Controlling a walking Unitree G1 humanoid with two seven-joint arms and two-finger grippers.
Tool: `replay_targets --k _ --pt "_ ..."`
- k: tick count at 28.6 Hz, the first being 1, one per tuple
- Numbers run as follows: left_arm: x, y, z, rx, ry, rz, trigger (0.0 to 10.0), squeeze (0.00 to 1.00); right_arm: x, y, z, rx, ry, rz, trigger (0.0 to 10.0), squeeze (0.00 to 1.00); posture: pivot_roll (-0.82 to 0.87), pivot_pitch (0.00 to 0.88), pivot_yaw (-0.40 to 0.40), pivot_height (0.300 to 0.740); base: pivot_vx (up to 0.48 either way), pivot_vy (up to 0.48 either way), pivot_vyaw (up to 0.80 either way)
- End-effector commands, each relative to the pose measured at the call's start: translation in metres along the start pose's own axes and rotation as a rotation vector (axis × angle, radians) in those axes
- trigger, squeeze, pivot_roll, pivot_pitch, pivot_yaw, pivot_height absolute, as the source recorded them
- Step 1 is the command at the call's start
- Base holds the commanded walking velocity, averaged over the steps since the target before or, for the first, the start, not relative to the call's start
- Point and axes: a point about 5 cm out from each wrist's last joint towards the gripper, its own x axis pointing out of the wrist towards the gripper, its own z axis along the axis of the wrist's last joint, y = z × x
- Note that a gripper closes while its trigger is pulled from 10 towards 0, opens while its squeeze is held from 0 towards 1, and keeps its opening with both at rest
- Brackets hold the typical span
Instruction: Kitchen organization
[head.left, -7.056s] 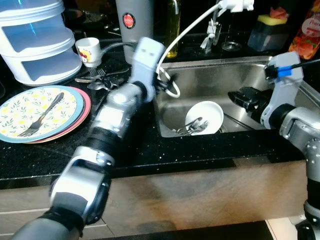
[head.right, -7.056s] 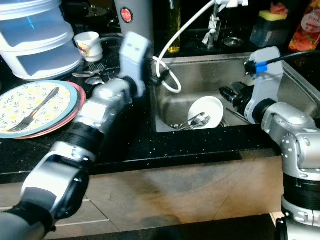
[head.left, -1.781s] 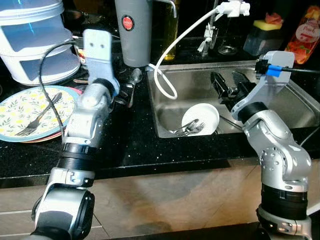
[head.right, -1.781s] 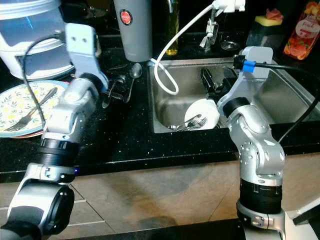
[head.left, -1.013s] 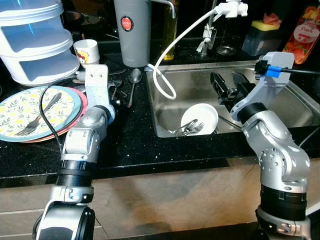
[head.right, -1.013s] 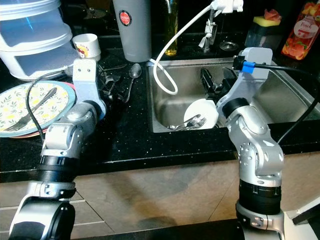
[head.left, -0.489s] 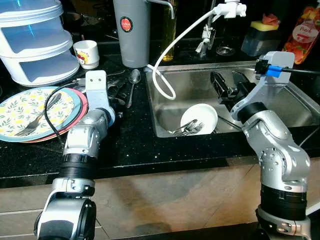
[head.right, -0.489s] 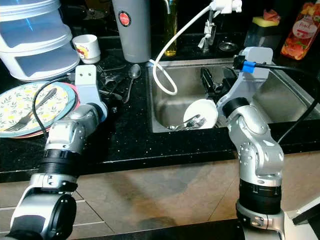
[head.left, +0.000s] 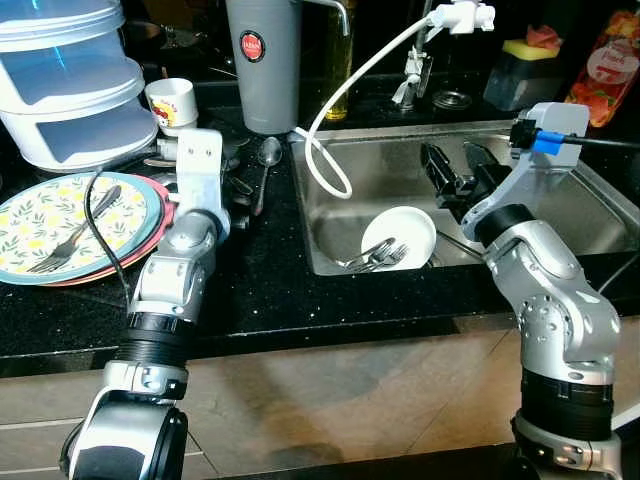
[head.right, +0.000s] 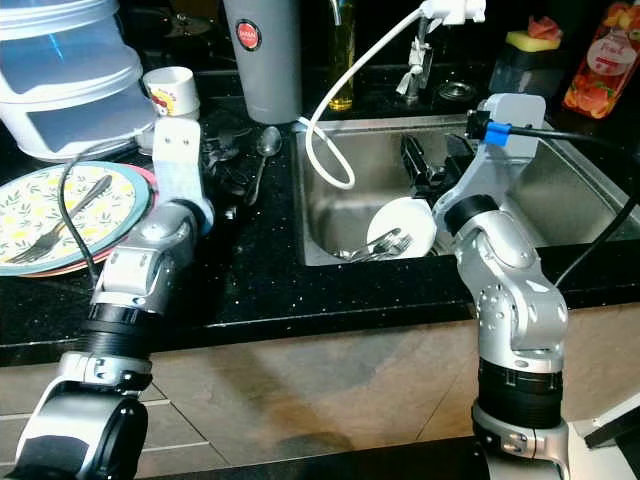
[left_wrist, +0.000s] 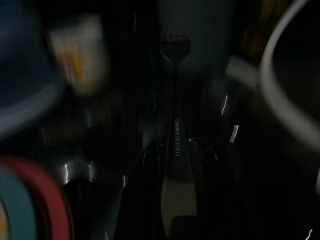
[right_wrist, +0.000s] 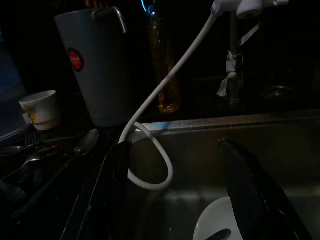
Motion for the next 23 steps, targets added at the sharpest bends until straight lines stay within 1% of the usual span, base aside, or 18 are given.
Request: replay_targets --k 1,2,4,6,7,10,13,14,16,17,18,19,20,21,22,23 --pt "-0.003 -0.002 0.010 0.024 -0.080 -0.025 10.0 0.00 -0.001 0.000 0.002 0.004 -0.012 0.005 10.0 0.00 -0.01 0.038 0.028 0.740 0.000 0.000 0.00" --pt "-0.003 -0.004 0.013 0.026 -0.100 -0.044 10.0 0.00 -0.001 0.000 0.002 0.004 -0.012 0.005 10.0 0.00 -0.01 0.037 0.028 0.740 0.000 0.000 0.00" --pt "-0.004 -0.006 0.014 0.027 -0.113 -0.056 10.0 0.00 -0.001 0.000 0.002 0.004 -0.012 0.005 10.0 0.00 -0.01 0.037 0.028 0.740 0.000 0.000 0.00" --pt "-0.005 -0.010 0.016 0.044 -0.121 -0.085 10.0 0.00 -0.001 0.000 0.002 0.004 -0.012 0.001 10.0 0.00 -0.01 0.035 0.028 0.740 0.000 0.000 0.00" --pt "-0.005 -0.013 0.013 0.050 -0.106 -0.097 10.0 0.00 -0.001 0.000 0.001 0.005 -0.014 -0.002 10.0 0.00 -0.01 0.029 0.032 0.740 0.000 0.000 0.00" --pt "-0.005 -0.015 0.009 0.052 -0.083 -0.102 10.0 0.00 -0.002 0.000 0.001 0.006 -0.016 -0.004 10.0 0.00 -0.01 0.026 0.035 0.740 0.000 0.000 0.00" --pt "-0.006 -0.022 -0.003 0.062 -0.044 -0.168 10.0 0.00 -0.003 0.000 0.000 0.009 -0.021 -0.013 10.0 0.00 -0.02 0.012 0.042 0.740 0.000 0.000 0.00" --pt "-0.006 -0.022 -0.003 0.062 -0.044 -0.168 10.0 0.00 -0.003 0.000 0.000 0.009 -0.021 -0.013 10.0 0.00 -0.02 0.012 0.042 0.740 0.000 0.000 0.00" --pt "-0.009 -0.026 -0.006 0.052 -0.051 -0.224 10.0 0.00 -0.005 0.000 -0.002 0.011 -0.023 -0.019 10.0 0.00 -0.01 0.008 0.044 0.740 0.000 0.000 0.00" --pt "-0.009 -0.026 -0.006 0.052 -0.051 -0.224 10.0 0.00 -0.005 0.000 -0.002 0.011 -0.023 -0.019 10.0 0.00 -0.01 0.008 0.044 0.740 0.000 0.000 0.00" --pt "-0.012 -0.034 -0.010 -0.012 -0.054 -0.315 10.0 0.00 -0.007 -0.003 -0.006 0.013 -0.019 -0.034 10.0 0.00 -0.02 0.005 0.059 0.740 0.000 0.000 0.00" --pt "-0.014 -0.036 -0.012 -0.037 -0.055 -0.343 10.0 0.00 -0.009 -0.004 -0.008 0.013 -0.016 -0.040 10.0 0.00 -0.02 0.005 0.059 0.740 0.000 0.000 0.00" --pt "-0.014 -0.036 -0.012 -0.037 -0.055 -0.343 10.0 0.00 -0.009 -0.004 -0.008 0.013 -0.016 -0.040 10.0 0.00 -0.02 0.005 0.059 0.740 0.000 0.000 0.00" --pt "-0.015 -0.040 -0.015 -0.058 -0.056 -0.372 10.0 0.00 -0.011 -0.005 -0.012 0.013 -0.010 -0.049 10.0 0.00 -0.02 0.009 0.075 0.740 0.000 0.000 0.00" --pt "-0.014 -0.044 -0.014 -0.089 -0.051 -0.385 10.0 0.00 -0.011 -0.005 -0.011 0.017 -0.009 -0.058 10.0 0.00 -0.02 0.014 0.079 0.740 0.000 0.000 0.00" --pt "-0.014 -0.048 -0.011 -0.099 -0.064 -0.411 10.0 0.00 -0.011 -0.005 -0.009 0.023 -0.015 -0.062 10.0 0.00 -0.02 0.024 0.078 0.740 0.000 0.000 0.00"
